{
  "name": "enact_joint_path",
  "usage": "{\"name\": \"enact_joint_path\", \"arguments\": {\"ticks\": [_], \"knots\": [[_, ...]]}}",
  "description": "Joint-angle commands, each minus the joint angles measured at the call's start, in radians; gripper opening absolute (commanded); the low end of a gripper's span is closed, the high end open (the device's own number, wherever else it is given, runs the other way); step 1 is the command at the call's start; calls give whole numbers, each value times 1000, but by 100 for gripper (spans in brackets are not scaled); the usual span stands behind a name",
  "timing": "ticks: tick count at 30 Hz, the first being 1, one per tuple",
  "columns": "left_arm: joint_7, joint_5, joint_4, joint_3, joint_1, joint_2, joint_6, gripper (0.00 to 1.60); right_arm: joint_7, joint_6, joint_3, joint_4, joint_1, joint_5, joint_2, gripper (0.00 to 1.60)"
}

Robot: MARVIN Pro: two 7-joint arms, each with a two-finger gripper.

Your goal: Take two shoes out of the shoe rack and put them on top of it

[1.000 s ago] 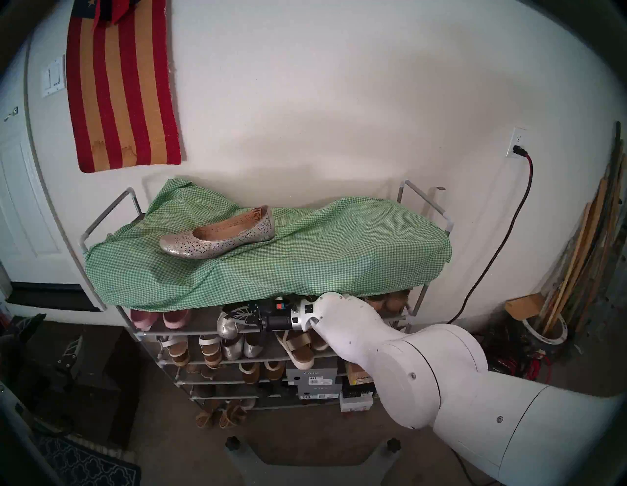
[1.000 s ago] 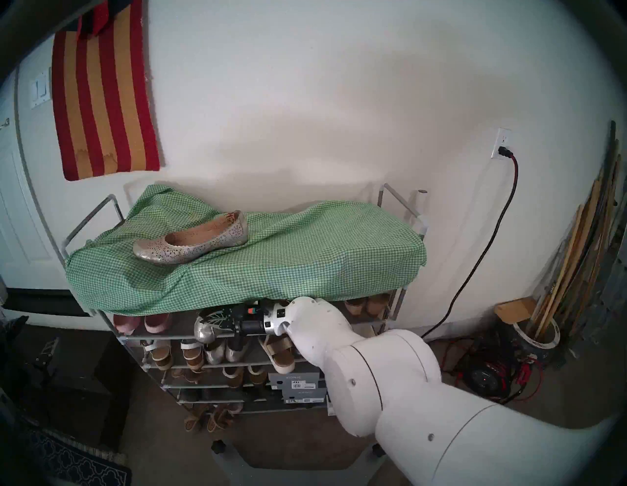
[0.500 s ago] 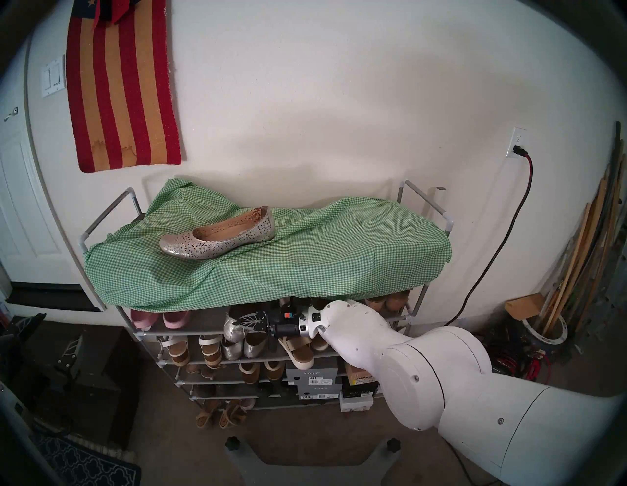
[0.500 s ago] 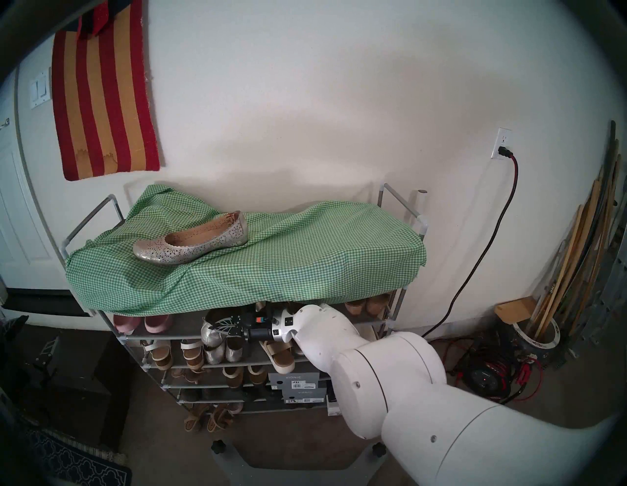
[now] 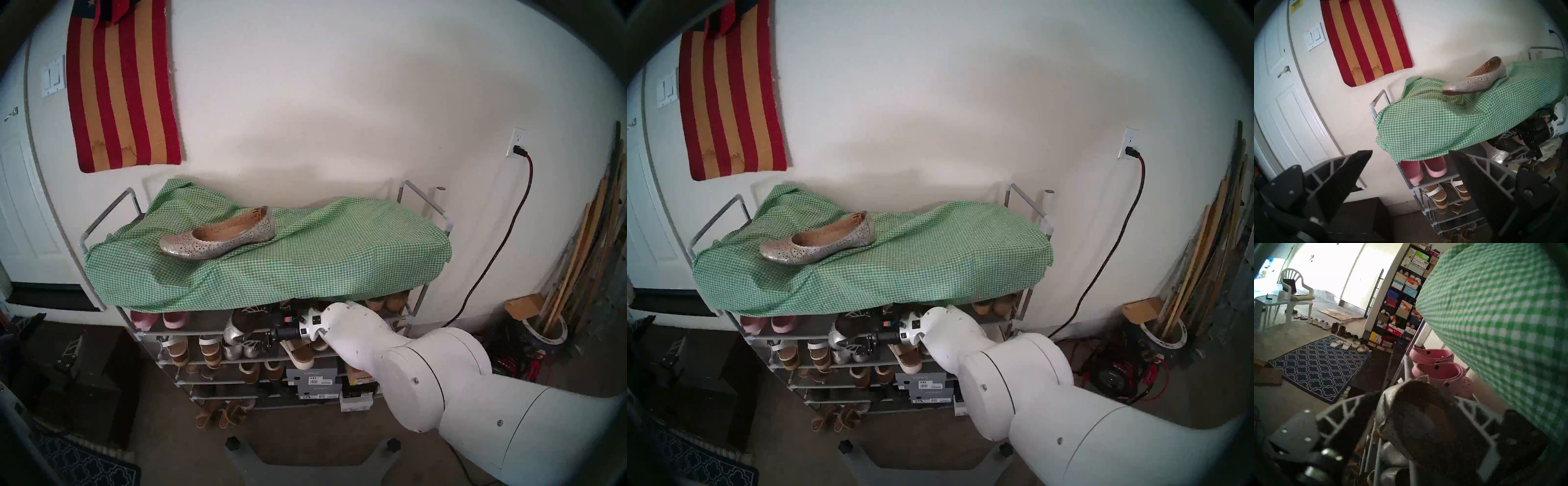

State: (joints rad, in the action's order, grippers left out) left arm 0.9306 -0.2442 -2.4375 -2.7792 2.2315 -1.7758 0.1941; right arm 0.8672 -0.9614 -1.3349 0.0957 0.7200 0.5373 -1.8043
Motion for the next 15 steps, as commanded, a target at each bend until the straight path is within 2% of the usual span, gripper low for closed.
{"name": "enact_joint_path", "arguments": {"ticks": [1, 5, 6, 8, 10, 12, 15], "knots": [[1, -2, -6, 1, 0, -4, -1, 160, 93, 1, 13, 4, 3, 6, -6, 160], [1, -2, -6, 1, -1, -4, 0, 160, 98, 1, 14, 4, 0, 10, -4, 160], [2, -2, -6, 1, -1, -4, 0, 160, 97, 1, 14, 4, -2, 11, -3, 156], [2, -2, -6, 1, -1, -4, 0, 160, 96, 1, 14, 4, -5, 15, -2, 135], [2, -2, -6, 1, -1, -4, 0, 160, 96, 1, 15, 4, -6, 16, -2, 136], [3, -2, -6, 0, -1, -5, 0, 160, 97, 1, 15, 4, -6, 18, -2, 151], [3, -2, -6, 0, -1, -5, 0, 160, 97, 1, 13, 4, -10, 19, -4, 160]]}}
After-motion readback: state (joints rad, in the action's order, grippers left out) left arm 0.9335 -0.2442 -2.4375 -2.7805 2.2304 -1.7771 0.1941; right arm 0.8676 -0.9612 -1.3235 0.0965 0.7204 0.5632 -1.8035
